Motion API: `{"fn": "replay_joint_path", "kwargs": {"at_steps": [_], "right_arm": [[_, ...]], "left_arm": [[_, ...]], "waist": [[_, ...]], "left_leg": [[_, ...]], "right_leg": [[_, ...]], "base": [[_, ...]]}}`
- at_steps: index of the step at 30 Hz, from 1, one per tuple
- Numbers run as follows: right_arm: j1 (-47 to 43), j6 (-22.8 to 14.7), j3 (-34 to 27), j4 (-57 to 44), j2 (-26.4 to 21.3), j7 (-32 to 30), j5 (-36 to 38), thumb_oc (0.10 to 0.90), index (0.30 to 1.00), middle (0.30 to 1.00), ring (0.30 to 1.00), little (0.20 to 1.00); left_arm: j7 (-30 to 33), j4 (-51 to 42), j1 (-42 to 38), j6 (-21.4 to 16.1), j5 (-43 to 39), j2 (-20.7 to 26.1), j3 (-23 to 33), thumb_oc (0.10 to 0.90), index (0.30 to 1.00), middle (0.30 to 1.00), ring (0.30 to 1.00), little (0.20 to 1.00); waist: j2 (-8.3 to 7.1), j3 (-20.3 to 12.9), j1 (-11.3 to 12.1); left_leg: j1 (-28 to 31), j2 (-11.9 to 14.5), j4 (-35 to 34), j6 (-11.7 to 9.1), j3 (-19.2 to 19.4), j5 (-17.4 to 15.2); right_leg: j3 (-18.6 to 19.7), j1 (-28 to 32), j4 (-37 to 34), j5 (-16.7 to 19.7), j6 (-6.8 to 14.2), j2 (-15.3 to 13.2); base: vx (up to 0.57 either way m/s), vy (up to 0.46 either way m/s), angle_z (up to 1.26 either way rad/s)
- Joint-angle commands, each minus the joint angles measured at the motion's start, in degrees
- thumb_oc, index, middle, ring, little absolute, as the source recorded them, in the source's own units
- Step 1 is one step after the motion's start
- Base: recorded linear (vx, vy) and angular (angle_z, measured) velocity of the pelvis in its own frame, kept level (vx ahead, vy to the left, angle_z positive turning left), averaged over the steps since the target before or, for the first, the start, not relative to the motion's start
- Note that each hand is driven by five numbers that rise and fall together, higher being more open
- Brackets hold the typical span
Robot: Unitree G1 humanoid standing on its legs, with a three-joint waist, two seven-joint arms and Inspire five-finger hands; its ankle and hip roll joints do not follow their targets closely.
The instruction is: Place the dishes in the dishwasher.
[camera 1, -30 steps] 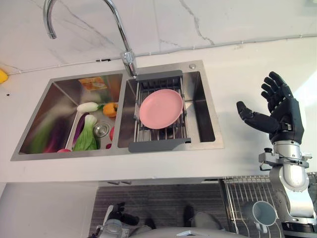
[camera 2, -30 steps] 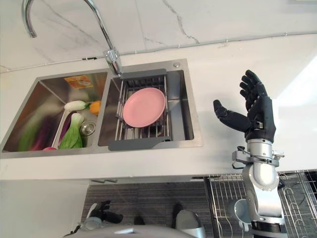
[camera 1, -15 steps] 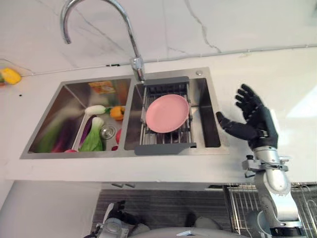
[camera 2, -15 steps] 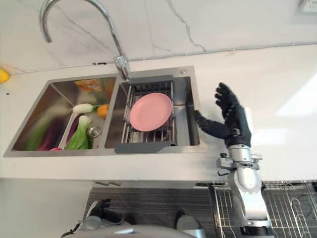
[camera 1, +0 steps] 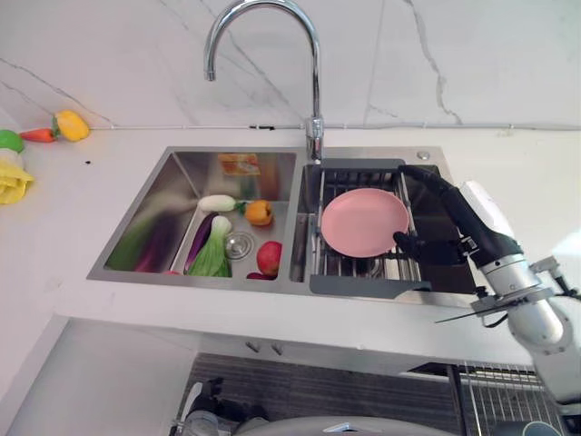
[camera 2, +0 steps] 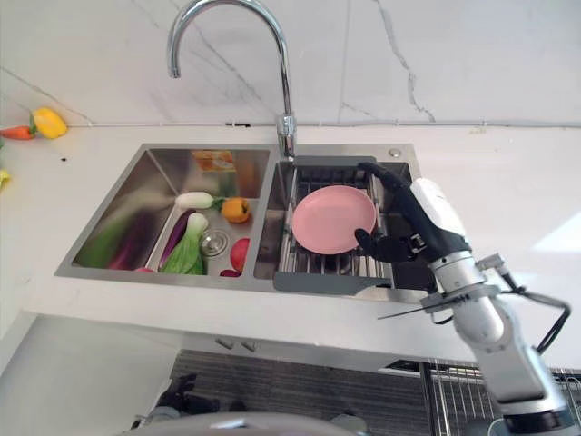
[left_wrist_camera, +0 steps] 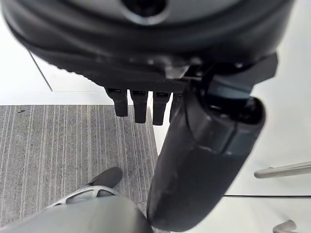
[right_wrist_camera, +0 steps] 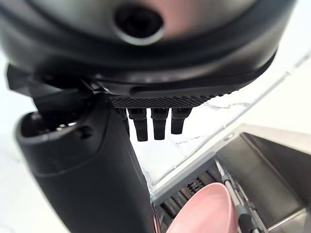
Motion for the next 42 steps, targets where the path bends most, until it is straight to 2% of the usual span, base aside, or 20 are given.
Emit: {"fn": "replay_joint_path", "kwargs": {"at_steps": [1,2,4,6,12,26,33,34,36,37,38,42], "right_arm": [[-2.4,-3.9,-6.5,-8.9,-2.2,0.8,-3.6,0.800,0.900,0.900,0.900,0.900],[-2.0,-3.8,-6.3,-8.8,-5.8,2.4,-4.6,0.800,0.900,0.900,0.900,0.900],[-1.6,-3.9,-6.7,-8.9,-6.8,2.6,-4.9,0.800,0.900,0.900,0.900,0.900],[-1.9,-3.9,-5.9,-8.5,-10.2,3.6,-5.9,0.800,0.900,0.900,0.900,0.900],[-4.1,-3.4,-2.9,-5.7,-13.2,4.1,-8.8,0.800,0.900,0.900,0.900,0.900],[-11.5,-1.0,6.6,4.4,-9.6,1.9,-16.6,0.800,0.900,0.900,0.900,0.900],[-14.7,0.5,10.7,9.7,-5.8,-1.8,-24.5,0.800,0.900,0.900,0.900,0.900],[-14.9,0.8,10.7,10.1,-5.6,-3.2,-26.9,0.707,0.761,0.761,0.761,0.761],[-15.0,1.1,11.3,11.6,-4.9,-5.4,-30.2,0.449,0.373,0.373,0.373,0.373],[-15.0,1.1,11.3,11.6,-4.9,-5.4,-30.2,0.449,0.373,0.373,0.373,0.373],[-15.1,1.5,11.4,12.5,-3.9,-6.9,-31.9,0.400,0.300,0.300,0.300,0.300],[-14.3,2.7,11.0,13.2,-1.5,-10.9,-37.5,0.400,0.300,0.300,0.300,0.300]], "left_arm": [[-0.1,2.4,-0.2,0.1,4.0,1.6,0.2,0.800,0.900,0.900,0.900,0.900],[-0.5,2.3,-0.2,0.1,3.8,1.8,0.2,0.800,0.900,0.900,0.900,0.900],[-0.6,2.1,-0.2,0.1,3.7,1.8,0.2,0.800,0.900,0.900,0.900,0.900],[-0.9,1.8,-0.1,0.1,3.3,1.9,-0.1,0.800,0.900,0.900,0.900,0.900],[-1.6,2.2,-0.1,0.2,3.0,2.0,-0.4,0.800,0.900,0.900,0.900,0.900],[-1.6,3.1,-0.1,0.6,2.6,2.4,-0.7,0.800,0.900,0.900,0.900,0.900],[-1.1,4.1,0.1,1.1,2.6,2.2,-0.5,0.800,0.900,0.900,0.900,0.900],[-1.0,4.3,0.1,1.1,2.5,2.1,-0.4,0.800,0.900,0.900,0.900,0.900],[-0.6,4.2,0.1,1.0,2.5,1.9,-0.5,0.800,0.900,0.900,0.900,0.900],[-0.6,4.2,0.1,1.0,2.5,1.9,-0.5,0.800,0.900,0.900,0.900,0.900],[-0.5,4.3,0.0,1.0,2.5,1.9,-0.5,0.800,0.900,0.900,0.900,0.900],[0.4,4.4,-0.3,1.0,2.6,1.6,-0.7,0.800,0.900,0.900,0.900,0.900]], "waist": [[-1.83,0.5,0.6],[-2.10,0.4,0.8],[-2.16,0.4,0.7],[-2.35,0.3,0.9],[-2.52,0.3,1.3],[-3.09,0.1,3.4],[-3.35,0.2,5.0],[-3.34,0.2,5.1],[-3.30,0.3,5.4],[-3.30,0.3,5.4],[-3.25,0.3,5.4],[-3.08,0.5,5.4]], "left_leg": [[0.9,6.4,1.1,-4.2,0.6,1.1],[0.9,6.4,1.1,-4.3,0.7,1.0],[0.9,6.4,1.1,-4.3,0.7,0.9],[1.0,6.3,1.1,-4.3,0.8,0.9],[1.1,6.0,1.0,-4.2,0.9,0.5],[0.7,5.5,0.8,-3.8,-0.5,-0.1],[0.3,5.4,0.8,-3.8,-1.6,-0.2],[0.3,5.4,0.8,-3.8,-1.7,-0.1],[0.3,5.4,0.8,-3.8,-1.9,-0.1],[0.3,5.4,0.8,-3.8,-1.9,-0.1],[0.3,5.5,0.8,-3.9,-2.1,-0.1],[0.3,5.6,0.8,-4.0,-2.4,0.0]], "right_leg": [[-1.8,1.1,-2.9,5.0,4.7,-5.1],[-1.9,1.2,-2.9,4.9,4.7,-5.1],[-2.0,1.2,-2.9,4.9,4.7,-5.1],[-2.0,1.2,-2.9,5.0,4.8,-5.0],[-2.1,1.3,-3.0,5.0,4.8,-5.0],[-3.9,2.4,-3.2,4.9,4.8,-5.4],[-5.1,3.1,-3.3,4.7,4.6,-5.5],[-5.3,3.2,-3.3,4.7,4.6,-5.4],[-5.6,3.4,-3.2,4.6,4.5,-5.3],[-5.6,3.4,-3.2,4.6,4.5,-5.3],[-5.7,3.6,-3.2,4.5,4.5,-5.3],[-6.0,3.8,-3.3,4.2,4.4,-5.0]], "base": [[0.00,0.000,0.00],[0.00,0.000,0.00],[0.00,0.000,0.00],[0.00,0.000,0.00],[0.00,0.000,0.00],[0.00,0.003,0.03],[0.00,0.002,0.10],[0.00,0.005,0.06],[-0.01,0.004,0.11],[-0.01,0.002,0.09],[-0.01,-0.002,0.06],[-0.01,-0.004,0.06]]}}
